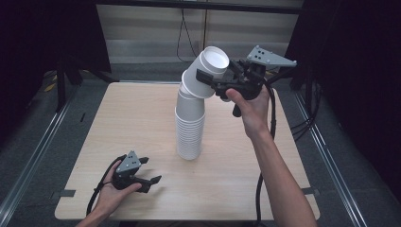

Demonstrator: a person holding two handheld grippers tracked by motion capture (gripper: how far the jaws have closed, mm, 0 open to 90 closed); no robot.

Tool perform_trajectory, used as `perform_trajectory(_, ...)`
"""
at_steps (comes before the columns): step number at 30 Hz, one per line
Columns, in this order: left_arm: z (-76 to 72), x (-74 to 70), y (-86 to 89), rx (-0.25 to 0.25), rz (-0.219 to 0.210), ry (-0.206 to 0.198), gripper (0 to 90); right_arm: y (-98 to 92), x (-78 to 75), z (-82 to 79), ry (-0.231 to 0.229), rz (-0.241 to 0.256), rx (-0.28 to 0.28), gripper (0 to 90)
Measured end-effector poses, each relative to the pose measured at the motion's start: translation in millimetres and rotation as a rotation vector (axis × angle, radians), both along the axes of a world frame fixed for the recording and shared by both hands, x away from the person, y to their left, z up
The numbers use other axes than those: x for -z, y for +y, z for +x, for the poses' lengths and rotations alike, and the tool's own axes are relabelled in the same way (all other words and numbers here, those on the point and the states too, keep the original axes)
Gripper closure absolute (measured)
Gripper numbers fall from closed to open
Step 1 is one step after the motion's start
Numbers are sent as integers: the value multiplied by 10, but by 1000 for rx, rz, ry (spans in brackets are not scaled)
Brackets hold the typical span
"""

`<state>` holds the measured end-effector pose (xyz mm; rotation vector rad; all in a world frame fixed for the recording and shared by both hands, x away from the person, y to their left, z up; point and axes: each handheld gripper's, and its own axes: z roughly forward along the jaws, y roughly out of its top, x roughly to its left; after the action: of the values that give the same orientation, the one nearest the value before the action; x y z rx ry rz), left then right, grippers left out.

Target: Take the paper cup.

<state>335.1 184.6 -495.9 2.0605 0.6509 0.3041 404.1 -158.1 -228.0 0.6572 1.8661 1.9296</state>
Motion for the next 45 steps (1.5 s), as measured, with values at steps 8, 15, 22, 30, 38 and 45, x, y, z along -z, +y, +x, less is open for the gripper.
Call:
perform_trajectory(8,6,-4,2,-1,-20,-2,162,-171,25,-87,-6,10,25,209)
perform_trajectory(15,31,-9,27,-18,-33,-4,162,-303,90,-159,-2,3,61,209)
perform_trajectory(22,47,-13,38,-16,-47,17,163,-405,181,-219,6,-2,76,210)
perform_trajectory(30,41,-15,28,-15,-60,9,161,-464,278,-307,23,-22,81,210)
perform_trajectory(38,29,-49,24,-4,-88,-8,160,-513,421,-396,42,-48,105,210)
perform_trajectory(45,18,-58,8,30,-109,33,160,-577,673,-404,89,-50,101,212)
